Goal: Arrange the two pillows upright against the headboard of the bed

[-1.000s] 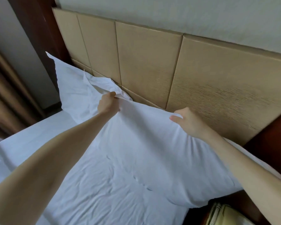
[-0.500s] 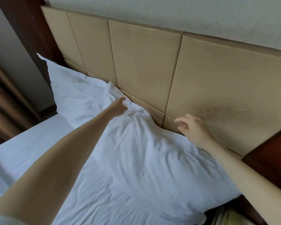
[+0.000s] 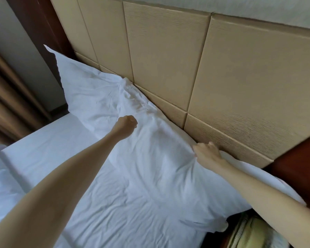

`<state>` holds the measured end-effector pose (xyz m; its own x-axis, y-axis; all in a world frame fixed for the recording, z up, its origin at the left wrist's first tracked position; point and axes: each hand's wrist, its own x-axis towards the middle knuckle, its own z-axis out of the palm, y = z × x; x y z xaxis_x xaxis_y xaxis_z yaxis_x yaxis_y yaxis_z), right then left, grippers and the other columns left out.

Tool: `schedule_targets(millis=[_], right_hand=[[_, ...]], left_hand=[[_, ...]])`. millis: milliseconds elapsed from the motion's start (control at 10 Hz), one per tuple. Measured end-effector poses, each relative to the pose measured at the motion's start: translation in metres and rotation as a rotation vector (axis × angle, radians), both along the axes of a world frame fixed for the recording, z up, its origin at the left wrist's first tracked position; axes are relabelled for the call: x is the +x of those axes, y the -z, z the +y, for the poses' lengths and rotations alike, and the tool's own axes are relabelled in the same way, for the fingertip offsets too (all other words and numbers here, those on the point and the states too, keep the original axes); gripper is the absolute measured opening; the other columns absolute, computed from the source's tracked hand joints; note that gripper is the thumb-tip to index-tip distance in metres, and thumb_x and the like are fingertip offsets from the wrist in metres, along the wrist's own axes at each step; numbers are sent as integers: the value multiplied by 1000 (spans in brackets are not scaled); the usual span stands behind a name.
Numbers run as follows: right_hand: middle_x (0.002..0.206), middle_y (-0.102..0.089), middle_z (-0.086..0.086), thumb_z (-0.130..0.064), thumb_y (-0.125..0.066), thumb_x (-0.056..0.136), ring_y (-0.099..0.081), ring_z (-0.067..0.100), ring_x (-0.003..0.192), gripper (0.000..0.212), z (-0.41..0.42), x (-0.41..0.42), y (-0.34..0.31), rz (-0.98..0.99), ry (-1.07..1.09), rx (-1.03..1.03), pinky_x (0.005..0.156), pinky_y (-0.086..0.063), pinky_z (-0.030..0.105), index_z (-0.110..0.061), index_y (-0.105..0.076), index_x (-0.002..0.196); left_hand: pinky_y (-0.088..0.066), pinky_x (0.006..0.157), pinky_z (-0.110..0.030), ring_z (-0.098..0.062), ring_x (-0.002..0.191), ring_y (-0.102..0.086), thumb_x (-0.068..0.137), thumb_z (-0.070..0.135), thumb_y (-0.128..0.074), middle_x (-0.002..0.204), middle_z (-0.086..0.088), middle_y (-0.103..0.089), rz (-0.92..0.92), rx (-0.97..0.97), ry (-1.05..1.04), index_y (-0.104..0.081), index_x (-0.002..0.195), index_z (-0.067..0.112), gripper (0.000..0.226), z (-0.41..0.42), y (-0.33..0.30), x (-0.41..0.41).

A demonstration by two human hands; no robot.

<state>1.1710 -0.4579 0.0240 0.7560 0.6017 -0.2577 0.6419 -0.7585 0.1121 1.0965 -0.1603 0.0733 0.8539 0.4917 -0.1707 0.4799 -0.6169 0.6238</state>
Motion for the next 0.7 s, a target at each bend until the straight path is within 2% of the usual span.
schedule_targets(millis=[100,200,300,400,500,600,700], right_hand=[[105,-65,10,-6,-46,87,-64,33,99,18,14,19,-19,-138,-8,80,68,-39,35,-11,-60,96],[97,-67,13,-13,-49,91,-64,35,92,13,9,29,-26,-206,79,175,61,-35,33,-10,-60,85],[97,-67,13,-6,-46,88,-64,35,93,20,3,15,-13,-196,82,151,62,-36,34,-13,-49,70],[97,-65,12,-10,-44,92,-63,36,92,16,5,12,-17,-148,94,186,64,-37,34,-12,-57,83],[85,-63,11,-3,-44,86,-59,34,78,17,5,17,-32,-112,144,292,59,-37,32,-12,-56,78],[78,-68,11,1,-45,79,-61,34,76,23,6,15,-43,-7,215,552,60,-47,36,-8,-65,74],[69,-68,12,1,-57,79,-65,28,73,14,20,11,-51,387,327,918,73,-55,40,-5,-69,73]], left_hand=[[-54,88,-41,-29,99,-64,85,-2,-35,103,-12,-72,0,-18,17,-67,94,11,36,-2,-1,-10],[-54,86,-42,-31,97,-65,86,0,-37,102,-12,-72,-5,-30,-10,-68,93,11,34,2,-1,-21],[-53,90,-44,-32,99,-63,86,3,-40,106,-14,-69,41,-29,-20,-68,97,11,31,3,1,-35],[-52,91,-44,-32,99,-64,85,5,-43,104,-12,-70,69,-39,-29,-67,91,15,27,1,0,-46],[-53,90,-45,-32,99,-63,85,7,-42,103,-11,-70,73,-42,-56,-66,89,16,26,0,-4,-58],[-54,88,-45,-32,98,-64,86,5,-41,102,-11,-71,78,-61,-65,-67,92,14,27,0,-4,-71],[-54,80,-39,-28,91,-66,88,7,-40,94,-7,-73,75,-66,-85,-66,95,11,28,-2,2,-88]])
